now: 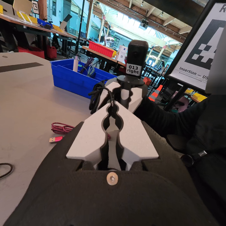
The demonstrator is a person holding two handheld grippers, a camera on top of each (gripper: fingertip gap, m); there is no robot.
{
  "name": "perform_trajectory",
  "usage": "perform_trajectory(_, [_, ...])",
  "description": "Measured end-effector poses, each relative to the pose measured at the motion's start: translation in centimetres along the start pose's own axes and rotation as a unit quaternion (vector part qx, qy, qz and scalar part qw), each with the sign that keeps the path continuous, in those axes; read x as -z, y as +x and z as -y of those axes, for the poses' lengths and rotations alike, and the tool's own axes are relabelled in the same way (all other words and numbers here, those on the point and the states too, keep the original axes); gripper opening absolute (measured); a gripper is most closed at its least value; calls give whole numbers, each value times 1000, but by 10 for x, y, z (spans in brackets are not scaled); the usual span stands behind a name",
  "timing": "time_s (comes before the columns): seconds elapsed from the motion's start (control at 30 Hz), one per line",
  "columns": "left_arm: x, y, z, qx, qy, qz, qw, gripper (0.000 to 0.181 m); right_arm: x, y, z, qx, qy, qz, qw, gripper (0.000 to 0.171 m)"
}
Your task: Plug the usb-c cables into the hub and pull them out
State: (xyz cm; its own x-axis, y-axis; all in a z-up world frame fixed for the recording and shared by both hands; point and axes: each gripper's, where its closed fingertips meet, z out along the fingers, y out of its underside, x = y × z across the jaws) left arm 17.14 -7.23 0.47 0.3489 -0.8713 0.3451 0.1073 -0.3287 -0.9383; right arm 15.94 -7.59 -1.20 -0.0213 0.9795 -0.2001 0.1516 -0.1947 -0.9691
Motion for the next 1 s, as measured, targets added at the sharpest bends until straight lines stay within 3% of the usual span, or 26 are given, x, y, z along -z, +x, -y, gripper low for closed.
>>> perform_trajectory(0.1, [1,-1,5,22,21,-5,1000,0,-4,2,-7,-5,-3,-11,1000,42])
perform_trajectory(0.2, [0,-1,10,49,45,-16,998,0,-9,3,-5,-48,37,-12,998,60])
perform_trajectory(0.23, [-1,-1,11,58,49,-17,997,0,-11,6,-11,-37,27,-31,998,77])
perform_trajectory(0.4, [0,1,19,87,78,-33,993,0,-15,26,-49,161,-128,-167,964,80])
perform_trajectory(0.47, [0,2,22,95,89,-37,991,0,-13,22,-37,107,-79,-144,981,77])
perform_trajectory(0.53, [0,1,22,103,98,-39,989,0,-3,16,-8,-9,34,-87,996,55])
perform_trajectory(0.57, [1,2,23,108,106,-41,988,0,4,20,4,-40,81,-82,993,54])
perform_trajectory(0.67, [5,4,26,115,127,-50,984,0,23,34,23,-105,180,-96,973,49])
perform_trajectory(0.73, [2,8,23,106,117,-55,986,0,29,31,33,-147,226,-53,962,56])
perform_trajectory(0.8, [-1,13,18,111,109,-68,986,0,37,28,45,-172,272,-27,946,53])
perform_trajectory(0.93, [-9,22,7,106,90,-87,986,0,46,42,49,-252,328,9,910,31])
perform_trajectory(1.0, [-14,24,-2,100,70,-85,989,0,45,45,46,-262,330,15,907,19])
